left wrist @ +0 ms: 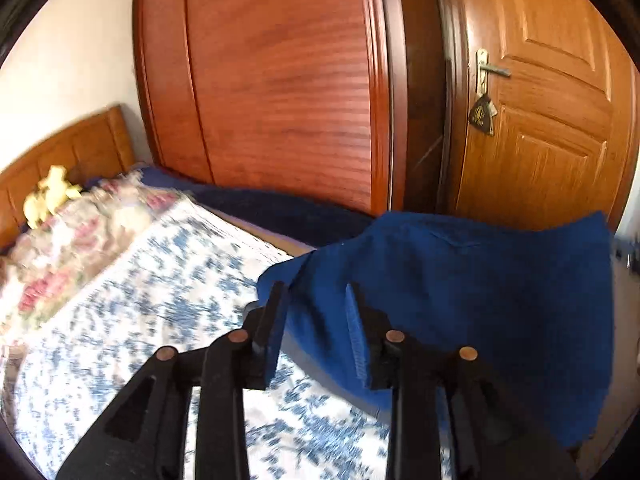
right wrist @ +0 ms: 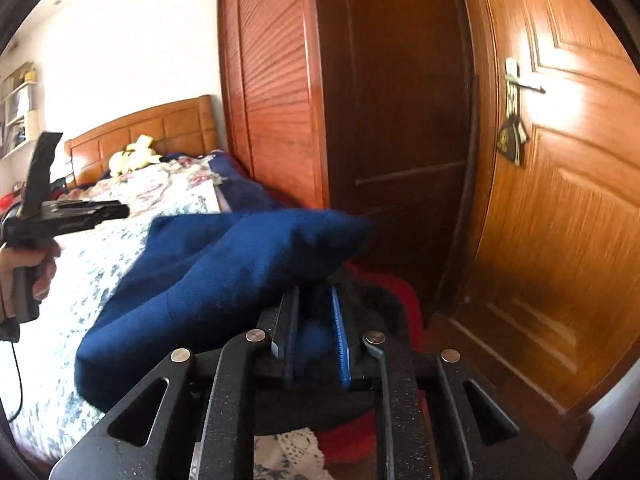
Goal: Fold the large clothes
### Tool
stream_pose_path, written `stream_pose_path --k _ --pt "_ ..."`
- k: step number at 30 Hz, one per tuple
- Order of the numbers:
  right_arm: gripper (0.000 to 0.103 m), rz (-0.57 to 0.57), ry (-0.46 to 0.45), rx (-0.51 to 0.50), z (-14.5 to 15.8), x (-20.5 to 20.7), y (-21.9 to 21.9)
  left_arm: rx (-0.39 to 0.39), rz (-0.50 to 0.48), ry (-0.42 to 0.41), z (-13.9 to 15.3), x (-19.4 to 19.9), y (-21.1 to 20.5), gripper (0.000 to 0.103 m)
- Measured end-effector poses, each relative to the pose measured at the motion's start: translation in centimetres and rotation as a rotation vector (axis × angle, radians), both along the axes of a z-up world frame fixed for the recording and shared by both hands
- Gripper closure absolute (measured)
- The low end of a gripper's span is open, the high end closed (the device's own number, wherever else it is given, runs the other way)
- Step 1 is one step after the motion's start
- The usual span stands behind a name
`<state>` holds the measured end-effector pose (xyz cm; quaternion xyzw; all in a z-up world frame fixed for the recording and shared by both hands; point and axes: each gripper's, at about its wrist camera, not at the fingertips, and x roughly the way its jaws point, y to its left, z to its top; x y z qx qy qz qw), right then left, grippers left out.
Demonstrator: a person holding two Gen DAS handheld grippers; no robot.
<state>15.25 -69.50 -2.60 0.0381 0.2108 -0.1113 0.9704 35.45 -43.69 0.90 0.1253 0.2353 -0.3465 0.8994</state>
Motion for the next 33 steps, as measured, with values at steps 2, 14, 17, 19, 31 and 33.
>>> stream_pose_path --k 2,14,17,19,31,33 --pt "0.089 0.003 -0.042 -0.053 1.9 -0.6 0.5 -0.012 -0.012 -0.025 0.3 -2.3 1.5 0.072" --pt "0.088 0.098 0.061 -0.069 2.5 4.9 2.9 -0.077 -0.065 -0.031 1.0 -11.5 8.1 0.065" --pt "0.088 0.066 0.165 -0.075 -0.6 6.5 2.2 -0.099 -0.061 -0.038 1.4 -13.0 10.2 0.059" --pt "0.087 0.059 0.248 -0.074 -2.9 7.5 1.4 -0.108 -0.064 -0.041 1.8 -13.9 11.6 0.050" --pt "0.085 0.020 0.196 -0.071 0.4 4.9 4.0 -0.113 0.034 -0.101 4.3 -17.5 18.9 0.048" --pt "0.084 0.053 0.169 -0.090 2.0 4.0 6.2 -0.111 0.063 -0.104 4.5 -18.1 20.2 0.048"
